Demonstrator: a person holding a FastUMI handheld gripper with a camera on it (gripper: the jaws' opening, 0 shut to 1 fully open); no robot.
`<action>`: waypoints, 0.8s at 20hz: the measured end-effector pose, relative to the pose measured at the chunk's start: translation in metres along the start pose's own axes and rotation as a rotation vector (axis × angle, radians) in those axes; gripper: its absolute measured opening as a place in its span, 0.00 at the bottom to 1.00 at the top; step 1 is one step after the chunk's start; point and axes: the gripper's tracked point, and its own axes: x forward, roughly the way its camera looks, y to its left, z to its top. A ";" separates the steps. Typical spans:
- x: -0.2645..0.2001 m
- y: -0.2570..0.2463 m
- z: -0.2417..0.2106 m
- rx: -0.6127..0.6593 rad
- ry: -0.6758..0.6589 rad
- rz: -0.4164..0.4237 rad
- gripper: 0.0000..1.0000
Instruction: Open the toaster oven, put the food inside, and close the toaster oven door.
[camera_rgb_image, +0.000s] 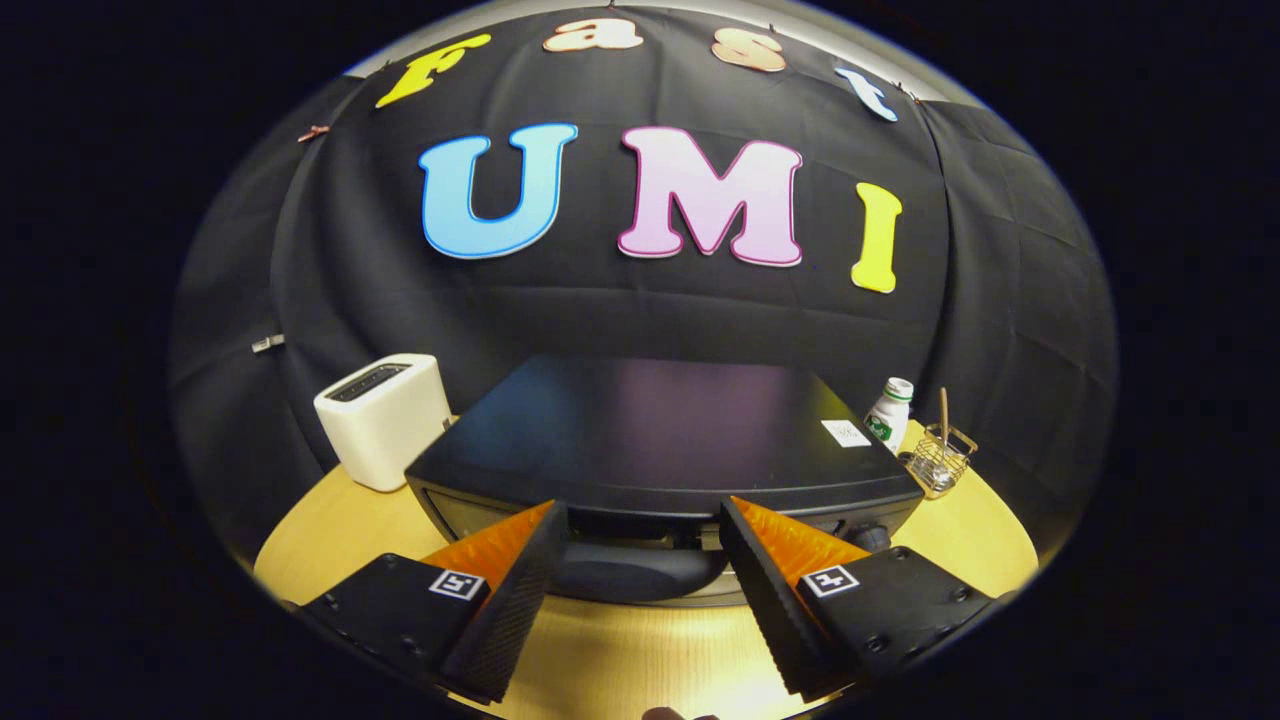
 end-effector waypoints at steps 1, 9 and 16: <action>0.001 0.001 -0.002 -0.001 0.002 -0.001 0.99; -0.019 0.008 -0.016 -0.013 0.074 0.034 0.99; -0.050 0.010 -0.040 -0.033 0.104 0.041 0.98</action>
